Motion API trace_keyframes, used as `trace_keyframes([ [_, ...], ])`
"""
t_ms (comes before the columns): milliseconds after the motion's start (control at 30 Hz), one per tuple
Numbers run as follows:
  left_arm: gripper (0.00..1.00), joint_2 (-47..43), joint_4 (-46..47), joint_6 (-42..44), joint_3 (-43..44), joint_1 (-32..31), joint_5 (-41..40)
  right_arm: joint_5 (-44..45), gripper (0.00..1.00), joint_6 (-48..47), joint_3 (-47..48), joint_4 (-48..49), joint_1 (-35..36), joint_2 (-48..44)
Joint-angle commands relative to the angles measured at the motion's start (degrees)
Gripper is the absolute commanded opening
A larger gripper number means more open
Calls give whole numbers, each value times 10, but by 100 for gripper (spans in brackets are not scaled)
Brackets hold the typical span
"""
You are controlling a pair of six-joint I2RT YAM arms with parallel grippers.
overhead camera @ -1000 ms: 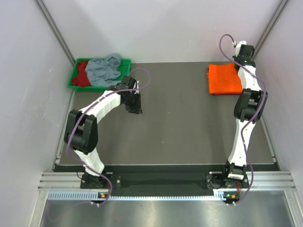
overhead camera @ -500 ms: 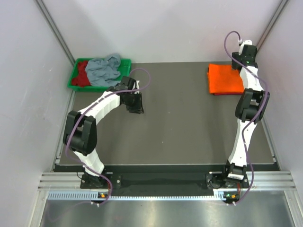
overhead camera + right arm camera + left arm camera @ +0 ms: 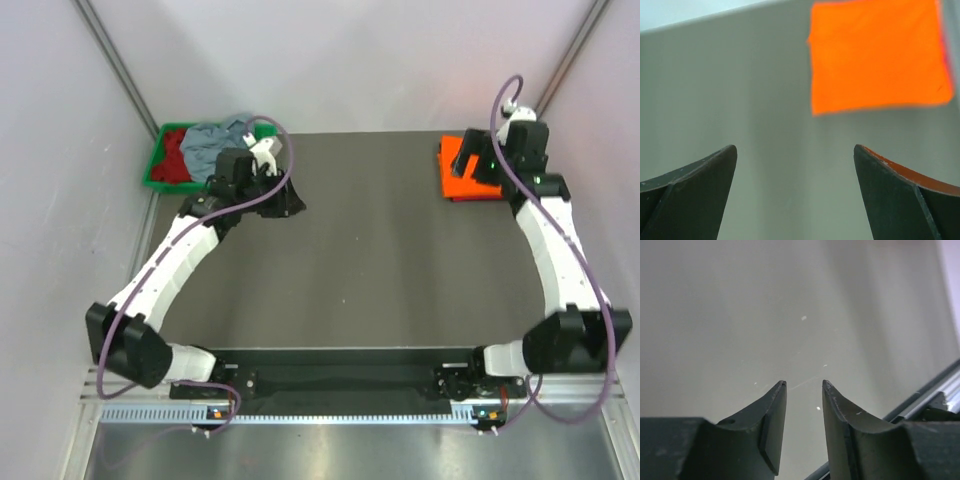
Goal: Fold and stack the t-shirts
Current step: Reset both grippers
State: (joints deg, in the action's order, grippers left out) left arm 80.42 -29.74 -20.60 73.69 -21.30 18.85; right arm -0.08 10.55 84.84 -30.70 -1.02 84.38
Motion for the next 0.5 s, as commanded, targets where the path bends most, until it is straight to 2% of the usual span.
trace_keyframes([
  [0, 43, -71, 58, -6, -5, 2, 36, -72, 100, 75, -122, -35, 40, -109],
  [67, 62, -103, 63, -15, -15, 2, 42, -124, 100, 118, -205, -20, 58, -188],
  [100, 83, -109, 62, -17, -17, 2, 52, -151, 100, 127, -230, -2, 60, -212],
  [133, 98, -119, 59, -19, -17, 2, 58, -172, 100, 134, -264, 2, 62, -251],
  [300, 99, -140, 39, -36, -52, 3, 81, -229, 100, 162, -320, 7, 66, -357],
  [467, 99, -200, 78, -57, -129, 3, 49, -237, 100, 164, -358, 18, 66, -455],
])
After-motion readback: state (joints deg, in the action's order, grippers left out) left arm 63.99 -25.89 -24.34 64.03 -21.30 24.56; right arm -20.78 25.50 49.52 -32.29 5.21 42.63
